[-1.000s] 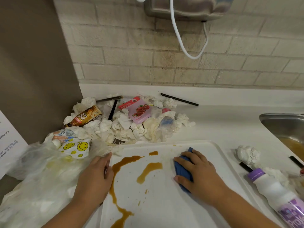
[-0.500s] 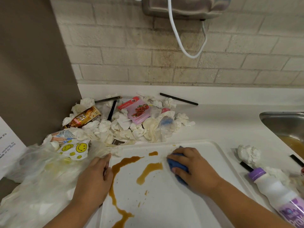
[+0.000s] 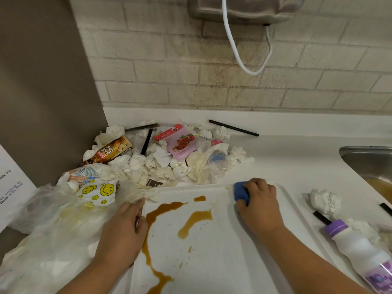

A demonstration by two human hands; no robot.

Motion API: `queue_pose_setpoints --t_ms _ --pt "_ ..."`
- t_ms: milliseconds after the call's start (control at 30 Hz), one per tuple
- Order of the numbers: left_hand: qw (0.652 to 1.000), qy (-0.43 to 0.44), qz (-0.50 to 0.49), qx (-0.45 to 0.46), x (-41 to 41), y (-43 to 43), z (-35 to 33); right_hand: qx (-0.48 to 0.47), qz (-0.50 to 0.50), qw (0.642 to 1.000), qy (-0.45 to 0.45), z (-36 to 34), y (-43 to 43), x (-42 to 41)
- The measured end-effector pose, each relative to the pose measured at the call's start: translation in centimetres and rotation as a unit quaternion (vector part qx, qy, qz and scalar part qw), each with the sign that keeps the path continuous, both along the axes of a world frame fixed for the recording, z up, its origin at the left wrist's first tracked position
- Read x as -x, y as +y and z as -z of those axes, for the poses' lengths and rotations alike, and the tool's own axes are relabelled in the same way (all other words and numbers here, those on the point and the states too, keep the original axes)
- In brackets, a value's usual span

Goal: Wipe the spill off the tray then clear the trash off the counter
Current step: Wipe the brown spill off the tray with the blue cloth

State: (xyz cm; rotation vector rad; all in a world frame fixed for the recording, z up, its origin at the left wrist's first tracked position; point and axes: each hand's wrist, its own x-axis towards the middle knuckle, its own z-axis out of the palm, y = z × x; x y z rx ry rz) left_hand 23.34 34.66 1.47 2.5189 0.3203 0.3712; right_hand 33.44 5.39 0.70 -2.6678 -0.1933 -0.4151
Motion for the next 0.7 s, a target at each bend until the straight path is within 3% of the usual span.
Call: queue_pose_setpoints --t_ms 133,200,300,467,600,633,700 --pt "1.000 -0.003 0.004 0.002 0.0 0.2 0.1 0.024 -0.127 0.992 0.015 -0.3 1.8 0.3" --pt "1.000 -0.001 0.003 0.001 0.0 0.2 0.2 0.013 -0.099 0.995 0.022 -0.8 1.1 -0.3" --pt "1.000 -0.003 0.002 0.004 0.0 0.2 0.4 -0.017 0.022 1.000 0.008 -1.1 1.1 -0.1" --pt "1.000 -0.004 0.002 0.000 0.0 0.2 0.3 0.039 -0.131 0.991 -0.001 -0.8 1.9 0.1" --pt "1.000 -0.005 0.004 -0.002 0.0 0.2 0.4 -0.001 0.011 1.000 -0.008 -1.2 0.8 -0.7" --pt "1.000 -0.005 0.005 -0.001 0.0 0.2 0.4 0.012 0.004 1.000 -0.021 -1.1 1.0 -0.5" --pt "1.000 -0.005 0.004 0.001 -0.1 0.3 0.4 0.033 -0.104 0.994 -0.021 -0.8 1.6 0.0"
